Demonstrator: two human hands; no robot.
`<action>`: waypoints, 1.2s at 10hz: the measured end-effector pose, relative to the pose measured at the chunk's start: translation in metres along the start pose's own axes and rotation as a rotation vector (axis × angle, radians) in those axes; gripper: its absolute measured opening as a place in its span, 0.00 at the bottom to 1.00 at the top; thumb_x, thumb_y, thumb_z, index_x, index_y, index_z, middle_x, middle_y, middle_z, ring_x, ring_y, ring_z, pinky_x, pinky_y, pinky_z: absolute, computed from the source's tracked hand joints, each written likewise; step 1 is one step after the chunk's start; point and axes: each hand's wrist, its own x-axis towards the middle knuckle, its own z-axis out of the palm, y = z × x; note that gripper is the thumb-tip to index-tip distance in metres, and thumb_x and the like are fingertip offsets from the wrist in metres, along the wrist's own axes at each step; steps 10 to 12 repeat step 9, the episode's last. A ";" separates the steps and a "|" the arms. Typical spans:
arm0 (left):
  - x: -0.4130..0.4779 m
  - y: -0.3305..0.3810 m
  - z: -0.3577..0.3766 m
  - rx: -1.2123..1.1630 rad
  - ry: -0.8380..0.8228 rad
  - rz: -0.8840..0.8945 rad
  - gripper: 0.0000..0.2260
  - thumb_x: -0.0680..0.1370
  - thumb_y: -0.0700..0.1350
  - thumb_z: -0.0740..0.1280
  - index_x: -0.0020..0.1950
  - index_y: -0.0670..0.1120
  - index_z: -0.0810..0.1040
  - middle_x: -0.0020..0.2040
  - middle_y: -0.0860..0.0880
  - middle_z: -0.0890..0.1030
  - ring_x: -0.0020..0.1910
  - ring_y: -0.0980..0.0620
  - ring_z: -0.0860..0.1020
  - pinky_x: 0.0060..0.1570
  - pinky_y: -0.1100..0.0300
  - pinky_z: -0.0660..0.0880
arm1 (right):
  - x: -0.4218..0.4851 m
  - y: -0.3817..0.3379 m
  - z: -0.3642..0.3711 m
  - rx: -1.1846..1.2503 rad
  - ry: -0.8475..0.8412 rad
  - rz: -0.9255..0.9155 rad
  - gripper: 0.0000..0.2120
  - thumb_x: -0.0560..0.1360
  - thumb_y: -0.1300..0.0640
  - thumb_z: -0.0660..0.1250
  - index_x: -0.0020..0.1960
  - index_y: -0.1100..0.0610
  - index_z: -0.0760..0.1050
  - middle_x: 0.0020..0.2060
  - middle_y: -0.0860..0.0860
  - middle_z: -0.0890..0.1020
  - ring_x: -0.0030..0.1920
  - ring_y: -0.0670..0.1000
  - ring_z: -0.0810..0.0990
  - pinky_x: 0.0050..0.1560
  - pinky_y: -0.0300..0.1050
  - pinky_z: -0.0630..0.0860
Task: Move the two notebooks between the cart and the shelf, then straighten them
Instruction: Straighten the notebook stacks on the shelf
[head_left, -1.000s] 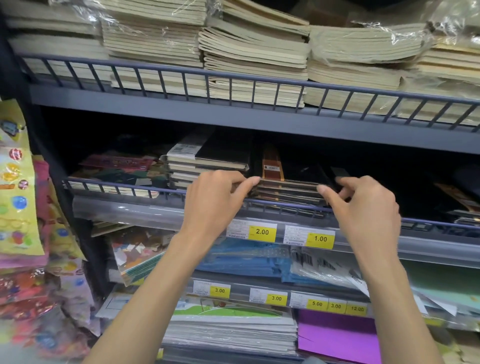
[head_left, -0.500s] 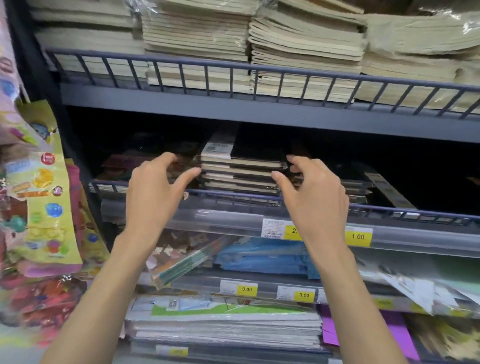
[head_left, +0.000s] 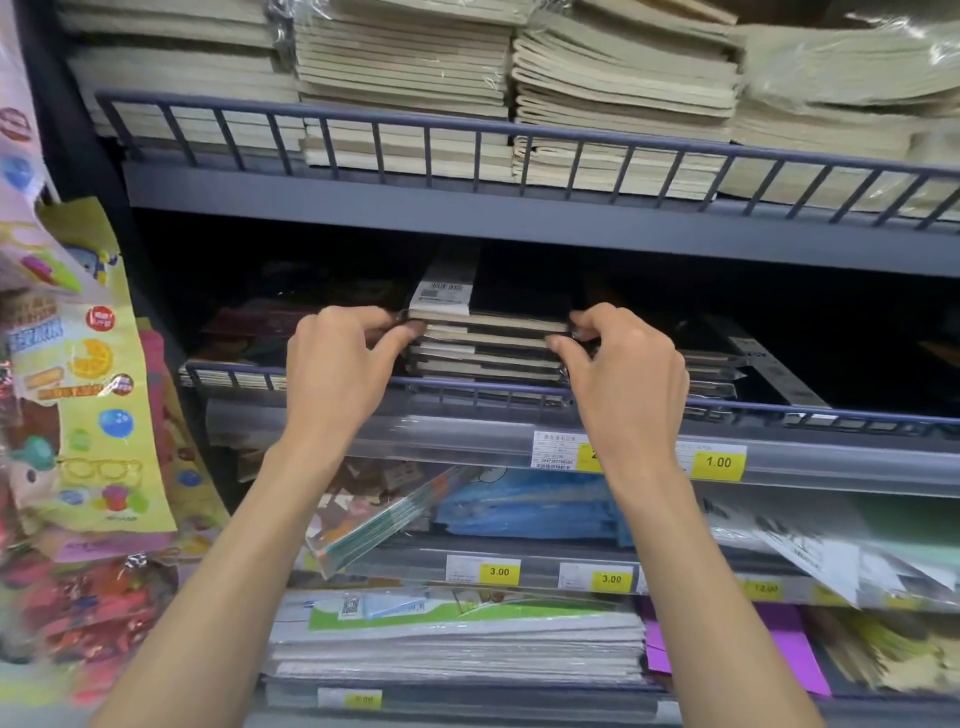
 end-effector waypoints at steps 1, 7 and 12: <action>-0.001 0.004 -0.002 0.021 -0.016 -0.019 0.11 0.78 0.50 0.72 0.47 0.42 0.87 0.37 0.49 0.84 0.36 0.54 0.78 0.33 0.65 0.66 | 0.000 0.001 0.000 -0.001 -0.012 -0.010 0.12 0.74 0.51 0.74 0.53 0.57 0.82 0.45 0.50 0.85 0.41 0.54 0.83 0.38 0.49 0.79; 0.012 0.038 -0.074 0.523 -0.737 -0.016 0.26 0.79 0.54 0.67 0.75 0.48 0.68 0.67 0.43 0.76 0.63 0.37 0.73 0.59 0.44 0.73 | 0.024 -0.027 -0.086 -0.312 -0.873 0.028 0.31 0.79 0.48 0.66 0.77 0.57 0.60 0.68 0.57 0.68 0.64 0.60 0.70 0.60 0.54 0.73; 0.038 0.090 -0.128 0.610 -0.954 -0.048 0.24 0.81 0.53 0.64 0.75 0.48 0.66 0.70 0.42 0.71 0.67 0.37 0.69 0.63 0.43 0.69 | 0.067 -0.054 -0.144 -0.399 -1.194 0.127 0.30 0.79 0.44 0.64 0.75 0.56 0.62 0.68 0.58 0.66 0.68 0.62 0.66 0.64 0.58 0.68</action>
